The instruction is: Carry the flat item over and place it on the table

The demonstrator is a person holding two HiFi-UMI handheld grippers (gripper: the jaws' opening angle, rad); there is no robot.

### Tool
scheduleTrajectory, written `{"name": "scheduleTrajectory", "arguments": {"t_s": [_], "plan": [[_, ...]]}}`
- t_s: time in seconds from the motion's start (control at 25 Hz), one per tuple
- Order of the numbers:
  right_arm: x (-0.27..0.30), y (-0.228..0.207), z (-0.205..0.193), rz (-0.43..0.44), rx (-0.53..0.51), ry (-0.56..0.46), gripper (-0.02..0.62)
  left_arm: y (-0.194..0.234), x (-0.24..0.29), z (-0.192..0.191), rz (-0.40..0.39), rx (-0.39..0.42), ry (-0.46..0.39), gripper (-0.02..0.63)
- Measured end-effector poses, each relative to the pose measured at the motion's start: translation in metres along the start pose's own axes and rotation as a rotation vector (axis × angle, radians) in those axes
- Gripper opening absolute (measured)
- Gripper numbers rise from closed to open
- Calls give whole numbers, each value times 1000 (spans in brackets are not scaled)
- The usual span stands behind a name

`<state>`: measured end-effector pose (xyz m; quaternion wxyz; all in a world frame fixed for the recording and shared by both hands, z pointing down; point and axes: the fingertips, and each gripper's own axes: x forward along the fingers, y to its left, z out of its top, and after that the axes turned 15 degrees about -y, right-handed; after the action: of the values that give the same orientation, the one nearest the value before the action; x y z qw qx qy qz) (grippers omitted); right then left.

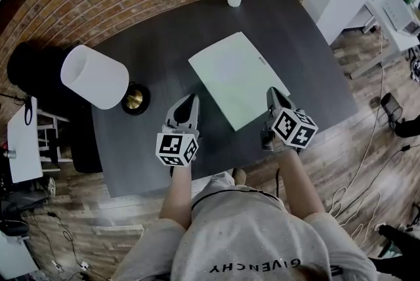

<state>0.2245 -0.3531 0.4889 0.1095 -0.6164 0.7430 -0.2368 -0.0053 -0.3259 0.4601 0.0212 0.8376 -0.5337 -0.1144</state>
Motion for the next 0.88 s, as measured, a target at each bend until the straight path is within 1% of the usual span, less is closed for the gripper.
{"name": "scheduleTrajectory", "arguments": {"t_s": [0.28, 0.52, 0.88], "plan": [[2, 25, 23, 129, -116, -50, -2, -3, 5, 11, -6, 12, -22, 3], [0, 38, 36, 203, -194, -76, -2, -5, 8, 20, -7, 19, -36, 3], [-4, 51, 47, 263, -198, -105, -2, -6, 11, 34, -4, 34, -56, 3]]}}
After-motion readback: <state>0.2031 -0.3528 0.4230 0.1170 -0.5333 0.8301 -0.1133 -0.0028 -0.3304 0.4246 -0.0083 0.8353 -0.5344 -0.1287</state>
